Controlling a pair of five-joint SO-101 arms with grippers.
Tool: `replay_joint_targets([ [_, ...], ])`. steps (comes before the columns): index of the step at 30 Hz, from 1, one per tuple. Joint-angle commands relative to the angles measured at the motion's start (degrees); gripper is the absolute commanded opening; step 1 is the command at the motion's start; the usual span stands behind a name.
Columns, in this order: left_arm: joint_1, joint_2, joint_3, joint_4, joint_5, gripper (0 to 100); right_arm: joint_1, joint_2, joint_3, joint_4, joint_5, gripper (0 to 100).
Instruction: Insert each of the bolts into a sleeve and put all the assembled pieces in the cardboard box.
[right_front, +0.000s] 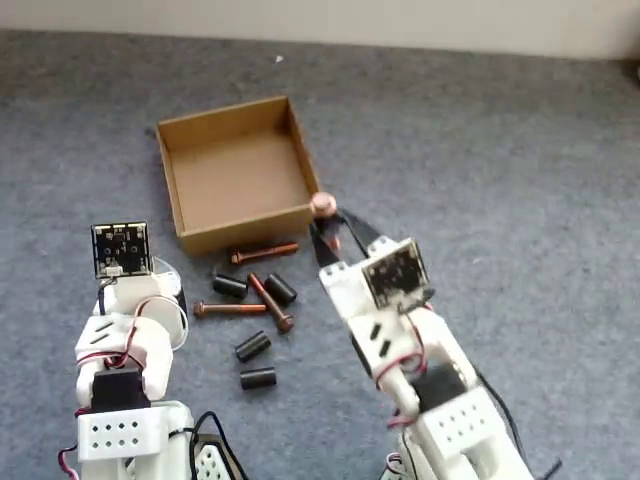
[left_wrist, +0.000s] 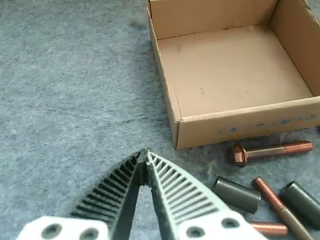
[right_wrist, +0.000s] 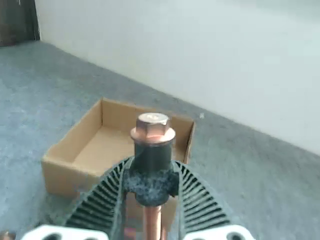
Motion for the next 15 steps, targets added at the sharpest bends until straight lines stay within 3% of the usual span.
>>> replay_joint_targets([
  [1, -0.75, -0.57, -0.31, -1.23, -0.53, 1, -0.92, 21.58, -11.47, -19.3, -0.44, 0.9],
  [8, -0.75, -0.57, -0.22, -1.23, -0.53, 1, -1.01, 49.71, -29.05, -23.52, -0.79, 0.9],
  [15, -0.75, -0.57, -0.22, -1.23, -0.53, 1, -1.98, 65.19, -38.9, -23.52, -0.88, 0.7],
])
